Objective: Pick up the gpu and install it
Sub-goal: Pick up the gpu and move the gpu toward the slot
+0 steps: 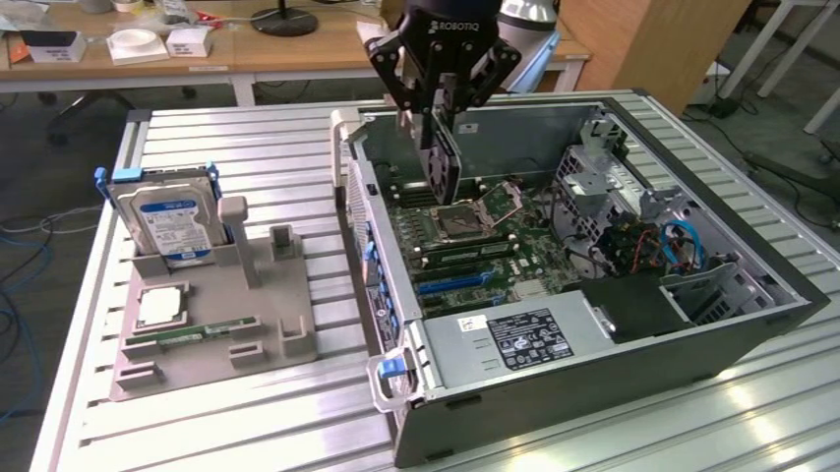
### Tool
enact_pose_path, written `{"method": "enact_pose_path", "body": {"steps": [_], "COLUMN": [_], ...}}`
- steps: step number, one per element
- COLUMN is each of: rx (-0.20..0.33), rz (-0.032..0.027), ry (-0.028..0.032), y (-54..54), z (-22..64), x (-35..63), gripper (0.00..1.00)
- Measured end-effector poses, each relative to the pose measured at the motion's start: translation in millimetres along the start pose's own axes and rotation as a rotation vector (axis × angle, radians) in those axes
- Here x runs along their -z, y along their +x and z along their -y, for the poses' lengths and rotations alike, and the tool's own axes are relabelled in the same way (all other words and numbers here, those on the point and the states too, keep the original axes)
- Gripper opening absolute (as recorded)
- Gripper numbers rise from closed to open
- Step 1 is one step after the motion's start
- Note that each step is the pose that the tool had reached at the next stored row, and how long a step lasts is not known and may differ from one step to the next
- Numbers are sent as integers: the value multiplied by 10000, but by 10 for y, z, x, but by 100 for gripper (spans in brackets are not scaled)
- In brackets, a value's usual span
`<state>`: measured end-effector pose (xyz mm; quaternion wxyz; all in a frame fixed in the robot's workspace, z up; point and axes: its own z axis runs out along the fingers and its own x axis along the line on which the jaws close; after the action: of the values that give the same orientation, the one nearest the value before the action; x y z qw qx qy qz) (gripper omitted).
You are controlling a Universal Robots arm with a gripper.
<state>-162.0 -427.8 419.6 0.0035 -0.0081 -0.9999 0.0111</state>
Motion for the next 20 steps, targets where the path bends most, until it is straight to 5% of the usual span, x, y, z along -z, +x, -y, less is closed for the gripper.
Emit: {"method": "enact_pose_path", "body": {"steps": [20], "rx": [4], "rz": [1], "ry": [1], "y": [-135], "z": [-2], "x": [-10], "gripper": [26]}}
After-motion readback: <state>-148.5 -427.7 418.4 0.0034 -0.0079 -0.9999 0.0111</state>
